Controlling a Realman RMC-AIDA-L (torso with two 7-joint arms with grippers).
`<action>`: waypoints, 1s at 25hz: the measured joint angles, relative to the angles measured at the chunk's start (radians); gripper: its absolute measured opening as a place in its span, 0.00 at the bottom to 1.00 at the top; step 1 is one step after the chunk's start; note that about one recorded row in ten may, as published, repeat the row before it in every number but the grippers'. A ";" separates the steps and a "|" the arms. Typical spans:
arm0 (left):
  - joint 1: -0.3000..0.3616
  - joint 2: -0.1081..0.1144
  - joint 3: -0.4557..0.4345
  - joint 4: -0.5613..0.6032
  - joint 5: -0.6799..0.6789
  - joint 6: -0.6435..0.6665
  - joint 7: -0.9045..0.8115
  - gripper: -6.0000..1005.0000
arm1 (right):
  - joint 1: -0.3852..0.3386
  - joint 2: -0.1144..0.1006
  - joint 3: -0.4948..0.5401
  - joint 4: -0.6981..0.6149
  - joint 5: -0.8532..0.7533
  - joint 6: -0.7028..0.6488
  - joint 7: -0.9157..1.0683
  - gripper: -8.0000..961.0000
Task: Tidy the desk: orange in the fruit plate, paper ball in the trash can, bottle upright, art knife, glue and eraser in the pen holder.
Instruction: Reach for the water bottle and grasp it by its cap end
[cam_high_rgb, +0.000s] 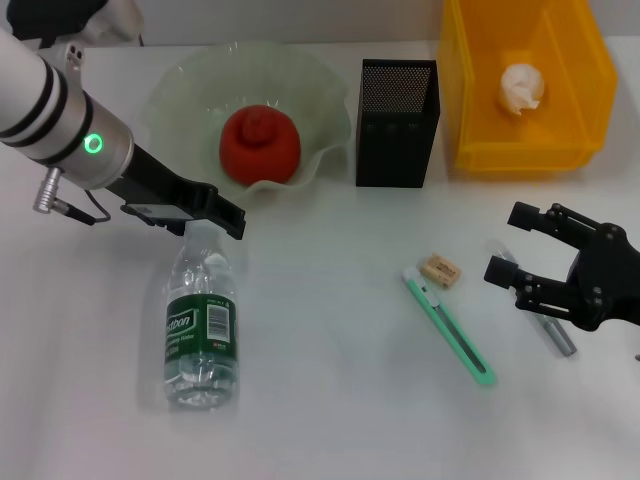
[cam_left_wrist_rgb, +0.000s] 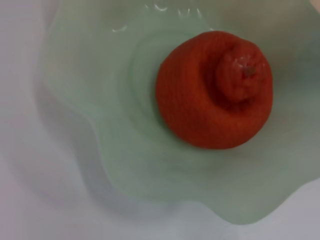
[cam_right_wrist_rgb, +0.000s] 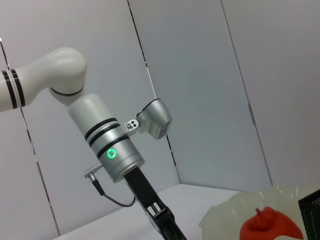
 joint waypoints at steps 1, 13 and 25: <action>0.003 -0.001 0.022 -0.001 -0.003 -0.012 -0.005 0.80 | 0.000 0.000 0.000 0.000 0.000 0.000 0.000 0.88; 0.017 -0.002 0.114 0.000 -0.006 -0.056 -0.010 0.75 | -0.001 0.000 0.000 0.011 0.000 0.005 -0.001 0.88; 0.070 0.004 0.114 0.090 -0.089 -0.021 0.080 0.49 | 0.000 0.000 0.006 0.024 0.001 0.007 -0.001 0.88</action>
